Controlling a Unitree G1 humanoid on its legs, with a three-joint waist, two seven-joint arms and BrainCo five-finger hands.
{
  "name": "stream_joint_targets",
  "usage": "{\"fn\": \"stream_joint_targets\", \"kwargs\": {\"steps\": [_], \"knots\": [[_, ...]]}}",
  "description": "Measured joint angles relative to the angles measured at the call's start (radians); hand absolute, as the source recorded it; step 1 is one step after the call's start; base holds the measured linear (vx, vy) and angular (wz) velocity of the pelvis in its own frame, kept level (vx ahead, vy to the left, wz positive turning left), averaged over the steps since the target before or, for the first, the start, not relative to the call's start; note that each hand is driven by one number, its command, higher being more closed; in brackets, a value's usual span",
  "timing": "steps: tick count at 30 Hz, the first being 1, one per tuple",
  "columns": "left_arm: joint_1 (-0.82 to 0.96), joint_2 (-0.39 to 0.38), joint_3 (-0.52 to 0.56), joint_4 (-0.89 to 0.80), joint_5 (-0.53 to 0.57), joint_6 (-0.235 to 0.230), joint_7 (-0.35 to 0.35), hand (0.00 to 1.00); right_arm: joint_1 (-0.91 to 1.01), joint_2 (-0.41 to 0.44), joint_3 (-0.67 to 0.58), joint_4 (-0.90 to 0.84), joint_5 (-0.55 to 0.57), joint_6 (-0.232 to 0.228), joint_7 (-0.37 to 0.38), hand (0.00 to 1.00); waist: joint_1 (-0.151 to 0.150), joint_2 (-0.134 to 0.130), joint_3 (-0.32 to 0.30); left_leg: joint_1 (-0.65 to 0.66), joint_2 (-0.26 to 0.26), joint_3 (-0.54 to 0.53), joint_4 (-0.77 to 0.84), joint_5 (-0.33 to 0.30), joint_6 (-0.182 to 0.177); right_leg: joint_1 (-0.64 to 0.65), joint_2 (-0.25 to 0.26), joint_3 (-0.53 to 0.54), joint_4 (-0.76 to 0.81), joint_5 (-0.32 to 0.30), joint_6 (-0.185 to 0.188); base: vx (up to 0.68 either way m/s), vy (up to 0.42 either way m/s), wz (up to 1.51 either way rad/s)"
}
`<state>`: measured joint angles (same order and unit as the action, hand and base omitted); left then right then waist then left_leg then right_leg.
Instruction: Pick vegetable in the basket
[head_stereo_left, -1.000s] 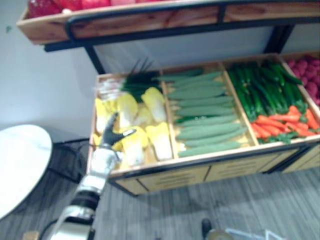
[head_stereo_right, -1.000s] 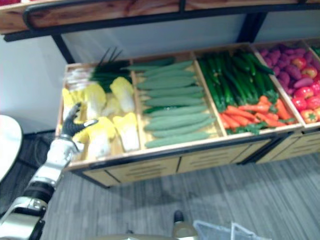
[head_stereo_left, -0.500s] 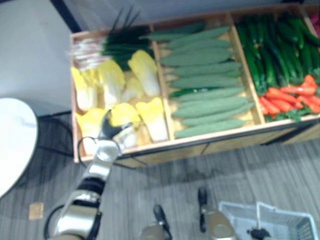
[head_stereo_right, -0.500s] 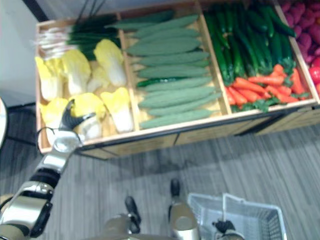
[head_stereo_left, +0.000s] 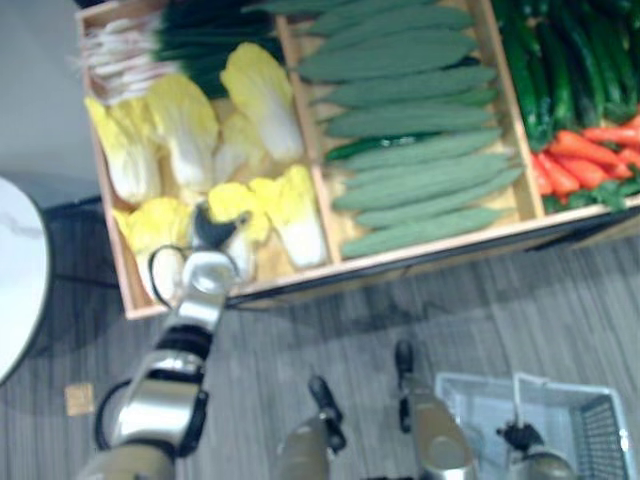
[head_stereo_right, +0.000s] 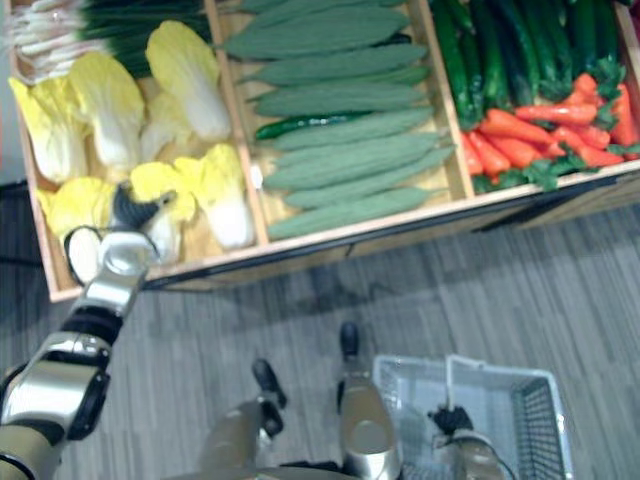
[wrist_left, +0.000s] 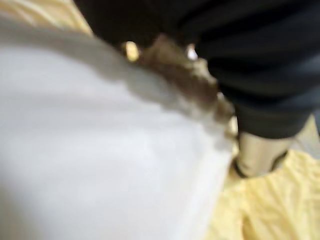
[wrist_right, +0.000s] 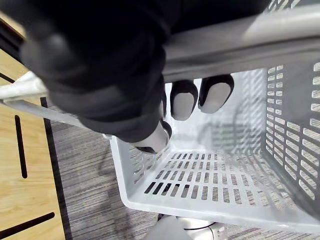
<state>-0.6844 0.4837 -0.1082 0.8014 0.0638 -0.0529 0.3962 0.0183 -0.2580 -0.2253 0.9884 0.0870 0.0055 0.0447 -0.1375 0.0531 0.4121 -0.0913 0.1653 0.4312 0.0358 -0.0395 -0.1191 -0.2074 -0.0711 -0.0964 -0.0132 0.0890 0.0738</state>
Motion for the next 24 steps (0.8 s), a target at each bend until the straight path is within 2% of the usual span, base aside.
{"fn": "stream_joint_targets", "kwargs": {"steps": [4,7,12,14,17,19,21,24], "knots": [[0.0,0.0,-0.003,0.0,0.029,-0.003,0.0,1.0,0.0,0.0,0.001,0.0,0.003,-0.012,0.0,1.0,-0.005,0.0,0.0,0.008,0.0,0.014,0.0,0.0,0.0,0.005,-0.001,0.0,0.0,0.0,0.0,0.01,-0.007,-0.02],[0.005,-0.002,-0.004,0.0,0.032,-0.013,0.012,1.0,0.001,0.002,0.001,0.001,0.007,-0.027,0.0,1.0,-0.024,0.001,-0.001,0.027,0.0,0.021,0.0,0.001,-0.001,0.03,-0.003,-0.009,-0.001,0.0,0.0,0.01,-0.005,0.03],[0.023,-0.004,-0.001,-0.03,0.032,-0.063,0.049,1.0,0.023,0.003,-0.005,0.001,0.011,-0.034,0.0,1.0,-0.025,0.008,-0.005,0.098,0.0,0.021,0.001,0.001,0.0,0.107,-0.004,-0.021,-0.003,-0.001,0.0,-0.02,-0.004,0.03],[0.042,-0.002,0.01,-0.075,0.04,-0.078,0.074,1.0,0.032,0.003,-0.014,0.001,0.011,-0.034,0.002,1.0,-0.023,0.011,-0.018,0.114,0.0,0.02,0.001,0.001,0.0,0.126,-0.004,-0.025,-0.006,-0.002,-0.001,-0.07,-0.016,0.05],[0.121,-0.001,0.041,-0.135,0.07,-0.11,0.113,1.0,0.07,0.004,-0.06,-0.001,0.01,-0.034,0.003,1.0,-0.022,0.029,-0.084,0.134,0.002,0.021,-0.001,0.0,0.001,0.15,0.001,-0.026,-0.018,-0.004,-0.005,-0.04,-0.03,0.0],[0.189,0.002,0.051,-0.184,0.076,-0.129,0.15,1.0,0.11,0.0,-0.096,-0.001,0.01,-0.033,-0.001,1.0,-0.002,0.046,-0.142,0.156,0.004,0.022,0.001,-0.01,0.008,0.165,0.014,0.0,-0.02,-0.016,-0.011,-0.05,-0.031,-0.2],[0.24,0.013,0.079,-0.241,0.08,-0.152,0.176,1.0,0.119,0.001,-0.111,-0.001,0.004,-0.03,-0.001,1.0,0.017,0.045,-0.167,0.166,0.002,0.015,0.013,-0.023,0.005,0.163,0.025,0.039,-0.023,-0.017,-0.013,-0.05,-0.024,-0.49],[0.315,0.073,0.081,-0.334,0.118,-0.16,0.208,1.0,0.114,-0.008,-0.114,0.001,-0.005,-0.03,-0.001,1.0,0.065,0.04,-0.186,0.165,-0.038,-0.179,0.045,-0.109,0.012,0.157,0.055,0.164,-0.048,0.009,-0.008,-0.06,-0.005,-0.82]]}}
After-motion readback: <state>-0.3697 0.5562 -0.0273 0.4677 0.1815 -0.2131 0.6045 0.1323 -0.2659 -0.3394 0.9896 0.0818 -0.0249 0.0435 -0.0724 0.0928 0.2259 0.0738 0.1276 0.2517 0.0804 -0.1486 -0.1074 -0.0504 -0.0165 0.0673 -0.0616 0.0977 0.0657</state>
